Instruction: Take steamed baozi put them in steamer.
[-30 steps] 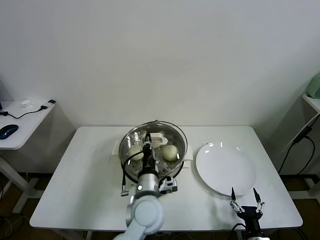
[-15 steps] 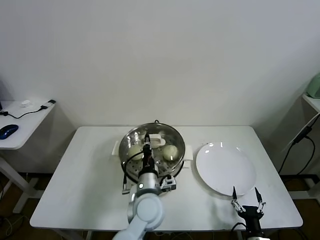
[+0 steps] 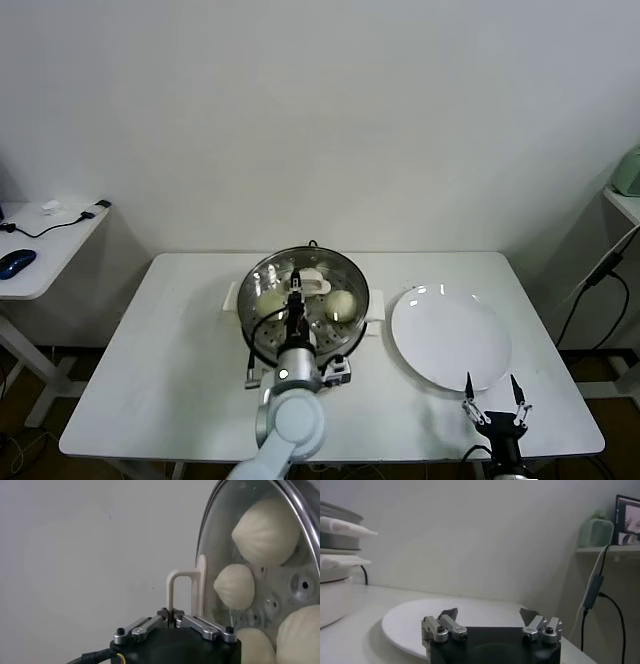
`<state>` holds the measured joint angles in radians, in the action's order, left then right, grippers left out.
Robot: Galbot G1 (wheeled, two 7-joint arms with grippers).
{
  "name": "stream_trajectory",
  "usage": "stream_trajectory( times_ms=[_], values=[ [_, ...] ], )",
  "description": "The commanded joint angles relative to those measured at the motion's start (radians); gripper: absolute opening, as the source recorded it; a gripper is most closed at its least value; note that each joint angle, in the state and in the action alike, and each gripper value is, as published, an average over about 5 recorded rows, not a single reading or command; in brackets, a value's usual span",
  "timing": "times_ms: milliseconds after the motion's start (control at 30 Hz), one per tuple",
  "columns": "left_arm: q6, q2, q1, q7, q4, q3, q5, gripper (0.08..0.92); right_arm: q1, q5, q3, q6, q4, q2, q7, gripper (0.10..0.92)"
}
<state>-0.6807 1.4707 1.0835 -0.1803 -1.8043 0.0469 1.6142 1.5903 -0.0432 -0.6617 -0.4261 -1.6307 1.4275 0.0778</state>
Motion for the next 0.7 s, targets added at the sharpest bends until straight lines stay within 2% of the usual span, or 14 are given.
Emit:
stream_trajectory(
  times_ms=[33, 200, 400, 700],
  values=[
    [-0.006, 0.0, 0.001, 0.003, 0.011, -0.002, -0.001, 0.134, 0.0, 0.016, 0.003, -0.011, 0.0, 0.002, -0.006, 0.823],
    [0.003, -0.008, 0.0, -0.001, 0.005, -0.007, -0.009, 0.186, 0.001, 0.014, 0.004, 0.006, -0.01, 0.002, -0.016, 0.823],
    [0.002, -0.027, -0.001, -0.039, -0.058, 0.006, -0.071, 0.376, 0.0, 0.008, 0.004, 0.033, -0.021, 0.003, -0.025, 0.823],
    [0.001, -0.104, 0.045, -0.067, -0.237, 0.009, -0.217, 0.636, -0.006, -0.032, 0.014, 0.085, -0.024, 0.009, -0.046, 0.823]
  ],
)
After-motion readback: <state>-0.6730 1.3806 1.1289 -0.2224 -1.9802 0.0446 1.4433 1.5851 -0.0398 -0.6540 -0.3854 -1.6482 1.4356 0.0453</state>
